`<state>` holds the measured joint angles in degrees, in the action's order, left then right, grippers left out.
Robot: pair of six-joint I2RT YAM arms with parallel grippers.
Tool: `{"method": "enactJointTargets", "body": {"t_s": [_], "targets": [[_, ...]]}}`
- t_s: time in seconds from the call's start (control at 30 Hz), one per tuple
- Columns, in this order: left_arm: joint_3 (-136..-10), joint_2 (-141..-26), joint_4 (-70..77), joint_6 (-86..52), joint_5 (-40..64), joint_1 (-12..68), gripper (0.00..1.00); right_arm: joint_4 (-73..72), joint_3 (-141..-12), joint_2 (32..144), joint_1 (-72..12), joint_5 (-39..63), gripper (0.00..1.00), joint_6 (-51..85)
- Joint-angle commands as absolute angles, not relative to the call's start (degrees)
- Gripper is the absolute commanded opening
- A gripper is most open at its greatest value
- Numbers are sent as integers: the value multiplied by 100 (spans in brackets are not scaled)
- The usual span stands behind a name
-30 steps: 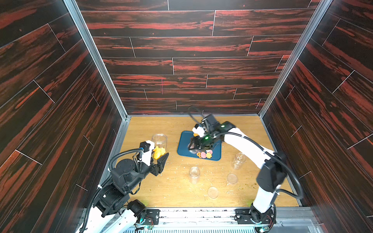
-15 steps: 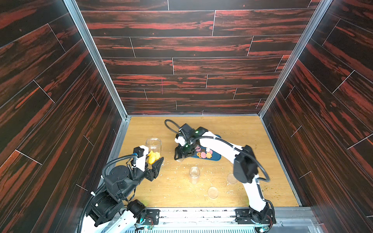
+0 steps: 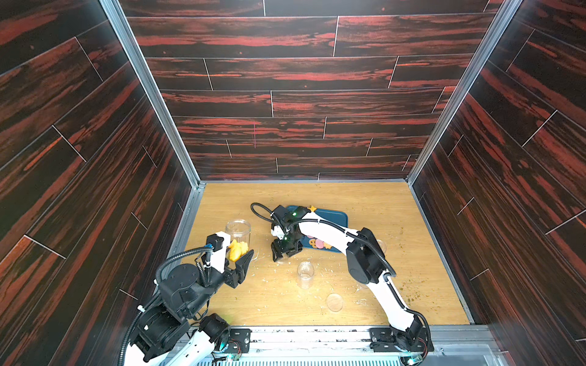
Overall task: Pour the cookies out of the jar
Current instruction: Place the lid at the center of the board.
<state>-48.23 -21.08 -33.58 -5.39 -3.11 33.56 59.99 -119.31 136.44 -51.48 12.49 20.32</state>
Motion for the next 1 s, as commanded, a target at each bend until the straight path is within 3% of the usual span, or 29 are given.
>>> {"method": "enactJointTargets", "body": {"t_s": [0.0, 0.4, 0.97], "targets": [[-4956, -2027, -3484, -532, -386, 3366, 54, 6179, -12092, 13931, -5186, 1319, 68, 1973], [-4984, -2000, -3560, -518, -448, 3367, 54, 6204, -12165, 13974, -5196, 1346, 79, 1932], [-4983, -1946, -3516, -511, -474, 3367, 54, 6289, -12527, 13542, -5095, 1395, 80, 2064]]}}
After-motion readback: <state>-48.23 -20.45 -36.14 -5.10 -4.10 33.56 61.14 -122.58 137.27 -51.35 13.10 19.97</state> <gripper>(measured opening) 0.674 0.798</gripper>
